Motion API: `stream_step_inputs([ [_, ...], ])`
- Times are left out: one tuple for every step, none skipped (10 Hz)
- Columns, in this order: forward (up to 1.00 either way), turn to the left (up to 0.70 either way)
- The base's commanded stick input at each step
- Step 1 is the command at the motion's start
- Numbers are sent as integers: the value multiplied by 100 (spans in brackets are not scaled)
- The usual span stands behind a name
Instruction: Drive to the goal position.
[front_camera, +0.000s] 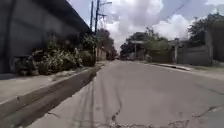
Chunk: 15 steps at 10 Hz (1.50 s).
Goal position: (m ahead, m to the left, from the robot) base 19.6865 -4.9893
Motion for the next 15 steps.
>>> stream_step_inputs([
  [7,0],
  [0,0],
  [0,0],
  [0,0],
  [0,0],
  [0,0],
  [0,0],
  [0,0],
  [0,0],
  [0,0],
  [9,0],
  [13,0],
  [83,0],
  [99,0],
  [100,0],
])
